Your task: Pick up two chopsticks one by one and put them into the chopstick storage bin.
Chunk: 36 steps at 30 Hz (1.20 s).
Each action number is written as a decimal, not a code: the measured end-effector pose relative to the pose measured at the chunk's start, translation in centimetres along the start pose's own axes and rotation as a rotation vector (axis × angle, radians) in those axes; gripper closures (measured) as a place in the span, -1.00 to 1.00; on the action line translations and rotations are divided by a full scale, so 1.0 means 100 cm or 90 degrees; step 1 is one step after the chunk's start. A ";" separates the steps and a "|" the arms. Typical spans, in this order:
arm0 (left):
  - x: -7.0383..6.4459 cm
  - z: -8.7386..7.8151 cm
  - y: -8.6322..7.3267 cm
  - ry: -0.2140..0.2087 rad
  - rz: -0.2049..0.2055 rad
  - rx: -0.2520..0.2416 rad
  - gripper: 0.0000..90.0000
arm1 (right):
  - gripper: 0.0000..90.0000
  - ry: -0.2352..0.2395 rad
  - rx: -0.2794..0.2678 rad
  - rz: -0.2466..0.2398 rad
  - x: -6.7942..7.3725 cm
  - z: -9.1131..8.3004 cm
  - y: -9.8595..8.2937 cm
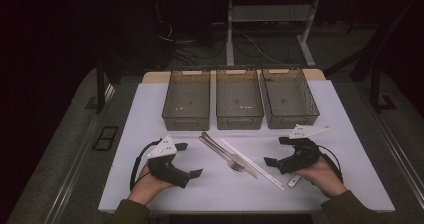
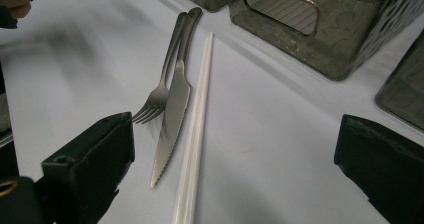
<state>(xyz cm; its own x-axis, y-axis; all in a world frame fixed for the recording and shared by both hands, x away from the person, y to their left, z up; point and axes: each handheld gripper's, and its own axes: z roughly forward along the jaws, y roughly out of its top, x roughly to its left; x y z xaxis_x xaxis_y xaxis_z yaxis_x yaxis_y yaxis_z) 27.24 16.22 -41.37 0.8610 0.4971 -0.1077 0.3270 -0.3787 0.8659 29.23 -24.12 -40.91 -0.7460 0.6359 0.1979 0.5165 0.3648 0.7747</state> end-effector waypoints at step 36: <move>-0.001 0.000 0.000 -0.006 -0.001 -0.006 -1.00 | -0.87 0.014 0.057 -0.033 0.015 0.042 0.021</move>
<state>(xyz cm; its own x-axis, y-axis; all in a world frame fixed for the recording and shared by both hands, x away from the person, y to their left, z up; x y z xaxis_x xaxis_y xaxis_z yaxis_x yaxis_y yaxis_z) 27.20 16.14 -41.34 0.8641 0.4905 -0.1129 0.3240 -0.3703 0.8706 30.94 -19.54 -41.55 -0.7810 0.6000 0.1733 0.5119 0.4560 0.7280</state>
